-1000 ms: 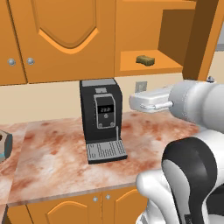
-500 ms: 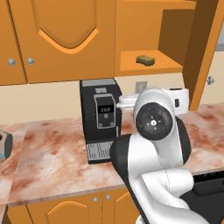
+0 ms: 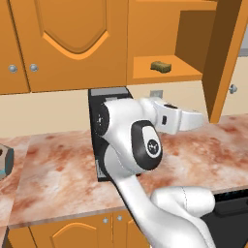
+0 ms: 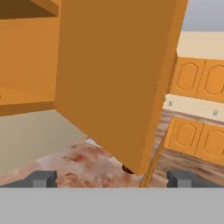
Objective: Open the cabinet. Pick the sponge and place it next to the sink. Then close the cabinet.
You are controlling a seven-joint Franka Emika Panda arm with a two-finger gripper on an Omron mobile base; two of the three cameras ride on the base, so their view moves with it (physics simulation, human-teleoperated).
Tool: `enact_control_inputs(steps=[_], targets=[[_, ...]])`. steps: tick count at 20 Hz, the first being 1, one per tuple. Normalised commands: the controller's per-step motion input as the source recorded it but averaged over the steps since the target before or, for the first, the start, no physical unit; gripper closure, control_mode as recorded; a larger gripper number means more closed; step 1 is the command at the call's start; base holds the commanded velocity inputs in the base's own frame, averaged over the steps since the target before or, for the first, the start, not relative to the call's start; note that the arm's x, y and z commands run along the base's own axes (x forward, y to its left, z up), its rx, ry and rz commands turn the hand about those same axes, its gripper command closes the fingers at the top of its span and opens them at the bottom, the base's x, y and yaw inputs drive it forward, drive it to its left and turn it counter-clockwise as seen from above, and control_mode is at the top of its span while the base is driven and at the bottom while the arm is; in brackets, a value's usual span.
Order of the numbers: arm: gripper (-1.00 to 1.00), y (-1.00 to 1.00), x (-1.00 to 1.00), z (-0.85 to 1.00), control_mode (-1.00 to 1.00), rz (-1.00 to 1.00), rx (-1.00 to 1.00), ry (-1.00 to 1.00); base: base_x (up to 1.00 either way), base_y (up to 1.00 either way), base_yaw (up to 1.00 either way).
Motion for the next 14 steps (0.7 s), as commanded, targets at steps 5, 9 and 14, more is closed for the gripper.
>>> enact_control_inputs(steps=[5,9,14], targets=[[-1.0,0.0,0.05,0.11,-1.0,-0.25,-0.01,-0.02,0.0,0.0,0.0],[-1.0,-0.02,0.05,0.08,-1.0,0.0,0.0,0.0,0.0,0.0,0.0],[-1.0,-0.27,0.06,0.01,-1.0,0.01,0.0,-0.01,0.0,0.0,0.0]])
